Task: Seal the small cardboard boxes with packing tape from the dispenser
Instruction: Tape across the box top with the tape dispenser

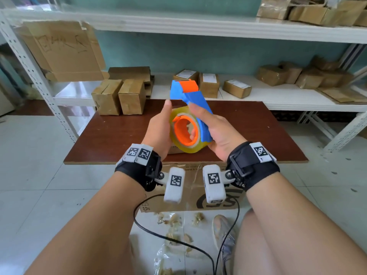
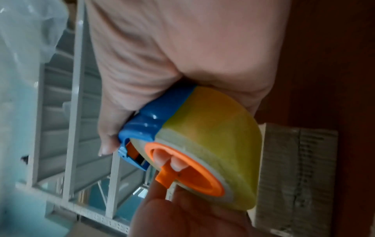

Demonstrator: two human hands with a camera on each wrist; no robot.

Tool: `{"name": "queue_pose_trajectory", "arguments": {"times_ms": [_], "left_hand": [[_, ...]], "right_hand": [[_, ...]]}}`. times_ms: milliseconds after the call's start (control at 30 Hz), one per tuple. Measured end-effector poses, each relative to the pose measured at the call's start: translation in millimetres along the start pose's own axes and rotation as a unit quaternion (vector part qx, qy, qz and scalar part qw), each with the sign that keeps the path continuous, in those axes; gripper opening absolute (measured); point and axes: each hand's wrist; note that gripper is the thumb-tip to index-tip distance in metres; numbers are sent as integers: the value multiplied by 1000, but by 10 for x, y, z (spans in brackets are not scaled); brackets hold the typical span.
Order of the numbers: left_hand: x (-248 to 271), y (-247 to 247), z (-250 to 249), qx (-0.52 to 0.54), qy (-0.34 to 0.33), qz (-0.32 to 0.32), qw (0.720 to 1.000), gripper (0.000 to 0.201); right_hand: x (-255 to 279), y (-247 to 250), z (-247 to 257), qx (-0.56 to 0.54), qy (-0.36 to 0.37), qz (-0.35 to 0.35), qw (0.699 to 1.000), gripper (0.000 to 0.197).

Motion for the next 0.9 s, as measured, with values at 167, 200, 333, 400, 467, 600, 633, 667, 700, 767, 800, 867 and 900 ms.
{"name": "queue_pose_trajectory", "arguments": {"times_ms": [167,200,333,400,467,600,633,667,700,767,800,867,900], "left_hand": [[-15,76,-26,10,17,-12,1000,40],[-21,85,-30,5,22,-12,1000,34],[-52,139,-52,-6,38,-24,999,25],[-68,170,-52,-15,32,-27,999,22],[-76,190,-51,-25,8,-24,999,18],[-68,208,-67,-28,2,-9,1000,23],[-75,218,-83,-23,10,-5,1000,25],[-84,231,-94,-17,16,3,1000,25],[-86,241,-108,-9,19,15,1000,25],[-70,245,-128,-1,17,38,999,23],[-56,244,-135,1,10,46,999,21],[-42,260,-161,14,-5,44,999,16],[-45,277,-185,29,-8,37,999,14]], "right_hand": [[-51,52,-97,100,37,-3,994,83],[-65,61,-109,115,41,-4,992,85],[-56,107,-131,143,59,5,988,89],[-37,121,-131,150,70,4,986,84],[-30,123,-129,162,80,-4,984,81],[-32,134,-121,232,117,-7,966,76],[-23,148,-115,256,126,-2,959,72],[-20,165,-115,275,134,0,952,68],[-16,182,-112,291,140,1,946,65],[-14,196,-106,304,147,-6,941,62],[-17,192,-106,305,148,-13,941,63],[-36,191,-117,311,148,-31,938,61],[-34,195,-120,319,146,-36,936,61]]}}
Point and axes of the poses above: each hand's wrist, its own x-axis away from the middle knuckle, its own y-axis out of the back of the hand, z = x × y, and after that the axes turned 15 degrees about x, right-handed
